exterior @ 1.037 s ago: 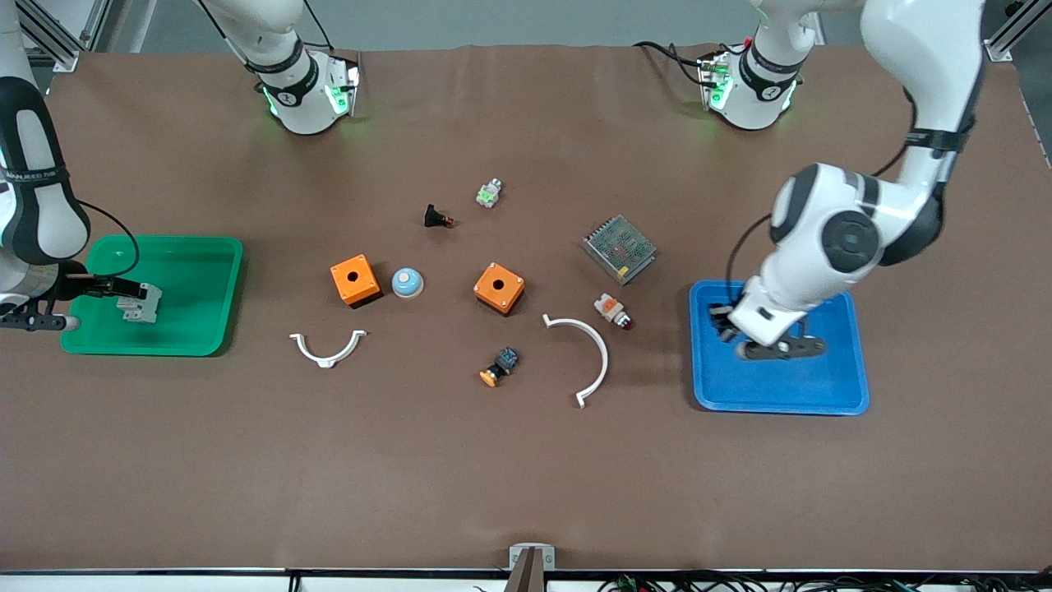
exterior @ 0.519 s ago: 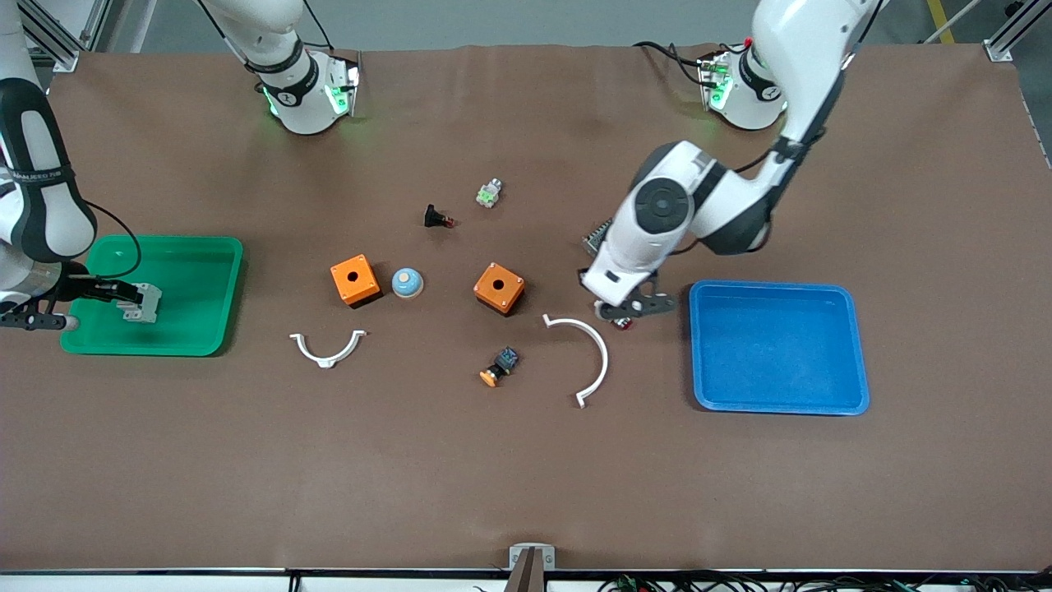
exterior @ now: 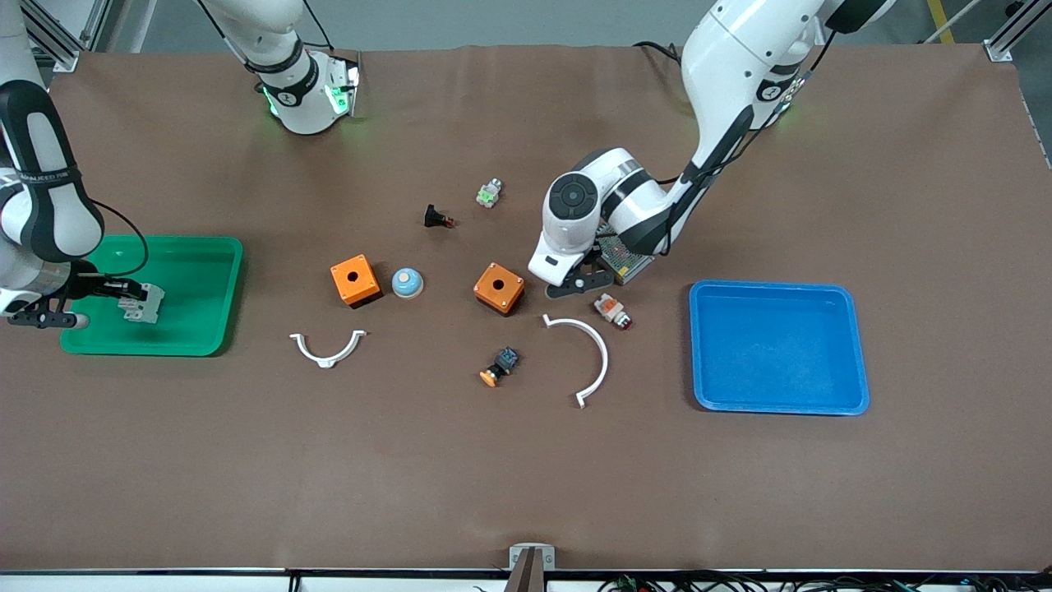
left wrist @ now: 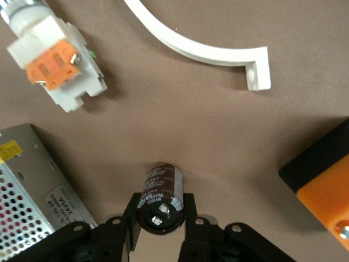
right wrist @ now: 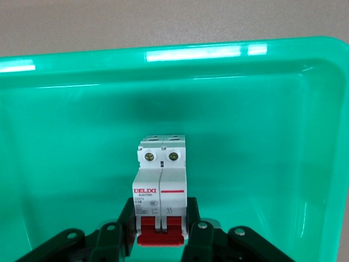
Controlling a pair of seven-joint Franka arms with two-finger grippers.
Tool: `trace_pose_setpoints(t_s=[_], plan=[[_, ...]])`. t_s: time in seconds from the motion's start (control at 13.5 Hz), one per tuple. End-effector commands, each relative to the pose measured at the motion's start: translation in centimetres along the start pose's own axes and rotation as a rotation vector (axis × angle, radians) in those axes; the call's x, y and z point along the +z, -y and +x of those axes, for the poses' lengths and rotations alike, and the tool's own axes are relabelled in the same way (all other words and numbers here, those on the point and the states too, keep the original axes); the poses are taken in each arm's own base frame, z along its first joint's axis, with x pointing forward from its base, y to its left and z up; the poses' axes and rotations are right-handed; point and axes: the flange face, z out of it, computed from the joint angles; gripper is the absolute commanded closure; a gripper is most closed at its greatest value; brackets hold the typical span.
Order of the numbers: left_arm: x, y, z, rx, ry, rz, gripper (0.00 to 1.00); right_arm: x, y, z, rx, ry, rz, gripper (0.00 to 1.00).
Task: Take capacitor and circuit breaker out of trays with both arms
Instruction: 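Set the capacitor by the grey box while the right gripper grasps the breaker, then lift the breaker with the right gripper while the left gripper withdraws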
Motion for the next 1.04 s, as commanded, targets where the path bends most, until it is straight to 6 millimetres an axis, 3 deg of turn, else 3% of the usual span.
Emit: trace_pose_setpoints(t_s=[0.0,0.07,0.15,0.22,0.37,0.44,0.59,0.67,0.81,0.96], plan=[[0.0,-0.2,0.5,-0.019,-0.006,0.001,0.97,-1.3,0.7,0.1,-0.012,0.02,0.025,0.75],[0.2,-0.2,0.6,-0.023,-0.002,0.0,0.8,-2.9,1.4,0.7,-0.018,0.021,0.023,0.75],[0.1,-0.1,0.7,-0.029,-0.002,-0.001,0.31,-5.1,2.5,1.7,-0.028,0.035,0.014,0.75],[-0.4,0.0,0.9,-0.028,-0.009,-0.002,0.02,-8.1,3.1,2.5,-0.022,0.041,0.01,0.75],[-3.3,0.6,2.5,-0.052,-0.041,-0.027,0.0,-13.4,6.0,4.1,-0.023,0.083,0.007,0.74],[-5.9,1.4,3.9,-0.069,-0.073,-0.043,0.0,-15.7,8.1,4.8,-0.023,0.117,-0.012,0.75],[-11.7,4.8,8.9,-0.1,-0.126,-0.054,0.0,-18.8,13.8,5.3,0.039,0.142,-0.052,0.74],[-14.3,6.4,11.2,-0.089,-0.144,-0.055,0.0,-19.9,17.8,5.2,0.06,0.14,-0.068,0.74],[-19.9,10.8,16.3,-0.069,-0.169,-0.039,0.0,-20.0,25.9,4.9,0.082,0.171,-0.095,0.76],[-24.7,14.9,19.7,-0.014,-0.194,-0.027,0.0,-19.6,32.0,4.9,0.031,0.161,-0.081,0.76]])
